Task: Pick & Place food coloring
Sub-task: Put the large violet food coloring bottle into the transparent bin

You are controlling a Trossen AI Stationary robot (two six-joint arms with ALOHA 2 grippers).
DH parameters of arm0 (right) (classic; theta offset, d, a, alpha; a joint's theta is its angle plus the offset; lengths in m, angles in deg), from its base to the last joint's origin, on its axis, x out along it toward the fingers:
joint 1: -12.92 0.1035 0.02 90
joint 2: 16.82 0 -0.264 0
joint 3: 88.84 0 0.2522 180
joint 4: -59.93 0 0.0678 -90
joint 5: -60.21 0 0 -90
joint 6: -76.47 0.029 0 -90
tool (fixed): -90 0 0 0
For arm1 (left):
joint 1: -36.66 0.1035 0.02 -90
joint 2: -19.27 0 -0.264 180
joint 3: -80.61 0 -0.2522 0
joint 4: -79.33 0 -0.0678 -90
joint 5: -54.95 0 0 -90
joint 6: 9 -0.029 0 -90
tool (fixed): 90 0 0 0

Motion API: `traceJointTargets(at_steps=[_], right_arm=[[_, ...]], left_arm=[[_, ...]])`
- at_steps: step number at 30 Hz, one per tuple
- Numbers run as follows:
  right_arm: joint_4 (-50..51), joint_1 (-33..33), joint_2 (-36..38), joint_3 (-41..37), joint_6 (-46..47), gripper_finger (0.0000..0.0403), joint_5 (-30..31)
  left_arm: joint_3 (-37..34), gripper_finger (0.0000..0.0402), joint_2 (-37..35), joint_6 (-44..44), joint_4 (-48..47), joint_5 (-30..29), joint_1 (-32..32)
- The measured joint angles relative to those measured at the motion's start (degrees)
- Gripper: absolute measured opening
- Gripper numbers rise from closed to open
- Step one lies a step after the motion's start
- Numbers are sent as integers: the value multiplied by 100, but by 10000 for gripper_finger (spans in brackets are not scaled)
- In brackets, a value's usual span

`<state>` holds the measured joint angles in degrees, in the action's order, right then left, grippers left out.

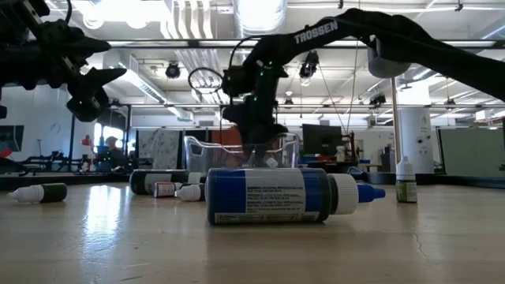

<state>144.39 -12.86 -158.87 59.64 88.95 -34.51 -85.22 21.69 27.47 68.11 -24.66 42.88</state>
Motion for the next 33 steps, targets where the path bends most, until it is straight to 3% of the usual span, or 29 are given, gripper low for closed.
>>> traceJointTargets(at_steps=[7, 18, 21, 27, 33], right_arm=[[-4, 21, -43, 1, 41, 219, 0], [107, 83, -46, -514, -63, 237, -260], [131, 144, -57, -577, -90, 240, -87], [146, 184, -57, -600, -136, 219, 220], [177, 162, -57, -632, -278, 171, 357]], left_arm=[[0, 163, 0, 0, 0, 0, 0], [2, 163, 0, 0, 0, 0, 0], [0, 163, 0, 0, 0, 0, 0], [0, 163, 0, 0, 0, 1, 4], [1, 163, 0, 0, 0, 2, 4]])
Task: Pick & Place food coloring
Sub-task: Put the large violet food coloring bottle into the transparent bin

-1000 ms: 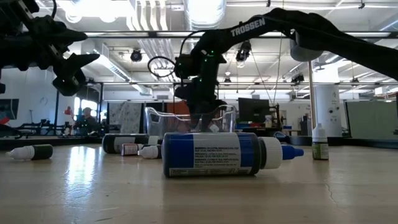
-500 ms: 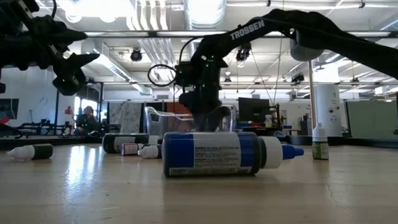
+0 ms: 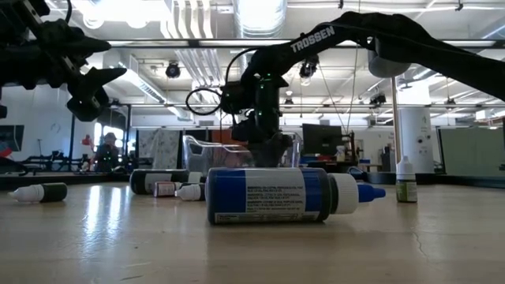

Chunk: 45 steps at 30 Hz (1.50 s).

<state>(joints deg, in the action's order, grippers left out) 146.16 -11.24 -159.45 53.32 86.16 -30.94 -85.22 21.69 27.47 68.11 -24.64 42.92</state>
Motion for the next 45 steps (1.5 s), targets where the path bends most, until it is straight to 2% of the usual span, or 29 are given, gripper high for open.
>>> traceJointTargets(at_steps=[6, 16, 21, 28, 34, 43, 45], right_arm=[[26, -48, 0, 0, -206, 133, -35], [19, -106, 123, 396, -394, 125, -81], [-96, -228, 652, 634, -319, 125, -82], [-819, -42, 1648, 440, -585, 125, -352], [-1623, 332, 2346, -615, -609, 124, -407], [-3588, 836, 3876, -3255, 231, 115, -494], [-4021, 923, 4203, -3717, 475, 115, -443]], left_arm=[[1, 163, -1, 0, 0, -2, 0], [1, 163, 0, 0, 0, 0, -2], [1, 163, -2, 0, 0, -2, -7], [-1, 163, -2, 0, 0, 0, -7], [0, 163, -2, 0, 0, -2, -4], [-1, 163, -2, 0, 2, -3, -4], [1, 163, -2, -75, 22, -165, 0]])
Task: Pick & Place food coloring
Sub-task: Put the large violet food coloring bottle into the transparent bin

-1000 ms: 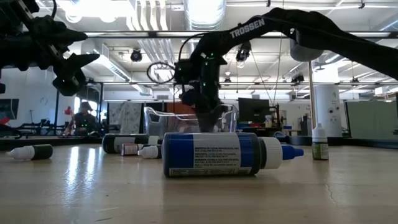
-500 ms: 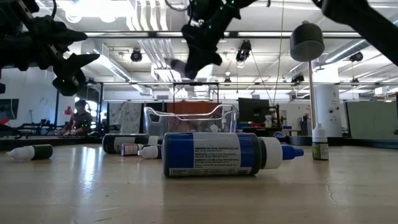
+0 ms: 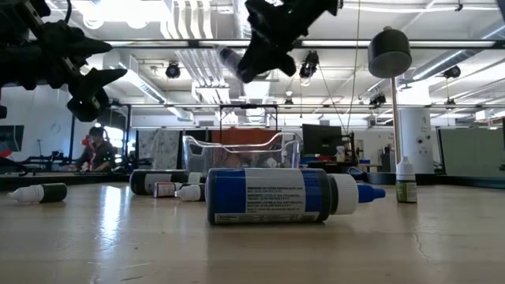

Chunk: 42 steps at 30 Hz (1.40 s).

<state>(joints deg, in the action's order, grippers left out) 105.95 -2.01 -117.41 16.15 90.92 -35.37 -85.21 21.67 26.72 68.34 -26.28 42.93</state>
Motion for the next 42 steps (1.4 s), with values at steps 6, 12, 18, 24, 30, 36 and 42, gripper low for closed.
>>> traceJointTargets(at_steps=[6, 12, 18, 24, 30, 36, 42], right_arm=[[-1239, 372, 724, -1090, 525, 114, 836], [-2533, 635, 913, -1968, 1254, 114, 1342], [-2741, 646, 820, -2086, 1496, 114, 1352], [-2747, 680, 784, -2022, 1499, 114, 1328], [-2660, 776, 773, -2022, 1542, 114, 1282], [-2657, 820, 778, -2022, 1566, 114, 1111], [-2657, 977, 785, -2022, 1568, 118, 1090]], left_arm=[[-2, 163, 2, 1488, 1253, -1410, 2], [-2, 163, -1, 2886, 2032, -2080, 2], [1, 163, 33, 3276, 2057, -2862, 6], [173, 163, 353, 3133, 1974, -3035, 2], [1110, 163, 1687, 1597, 1625, -3105, 5], [1978, 163, 3329, 255, 1520, -3245, 89], [2582, 163, 4485, -460, 1458, -2688, 293]])
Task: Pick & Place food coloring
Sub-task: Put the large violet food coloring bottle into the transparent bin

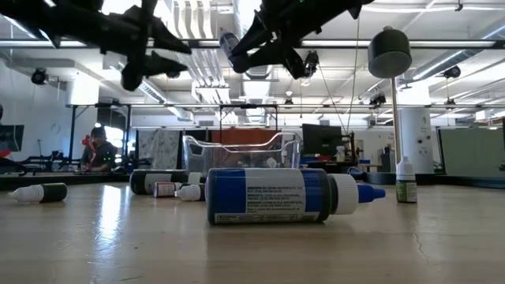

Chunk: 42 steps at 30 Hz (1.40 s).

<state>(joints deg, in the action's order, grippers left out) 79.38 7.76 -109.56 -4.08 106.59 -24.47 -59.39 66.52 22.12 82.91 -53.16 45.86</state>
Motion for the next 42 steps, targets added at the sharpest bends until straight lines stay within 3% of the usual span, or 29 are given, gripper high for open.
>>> traceJointTargets(at_steps=[4, 11, 18, 31, 42], right_arm=[[8, 104, 2, 22, -3, 123, 7], [-13, 166, 63, 22, -8, 121, 216], [-65, 167, 63, 20, 9, 126, 234], [-62, 165, 63, 13, 81, 127, 276], [-41, 167, 63, 13, 99, 127, 284]], left_arm=[[158, 163, 473, -40, 528, 824, 316], [186, 163, 673, -1, 1447, 1503, 485], [179, 163, 1019, 152, 2220, 1640, 487], [857, 163, 1823, -132, 2269, 2140, 489], [832, 144, 1944, -5, 2258, 2276, 489]])
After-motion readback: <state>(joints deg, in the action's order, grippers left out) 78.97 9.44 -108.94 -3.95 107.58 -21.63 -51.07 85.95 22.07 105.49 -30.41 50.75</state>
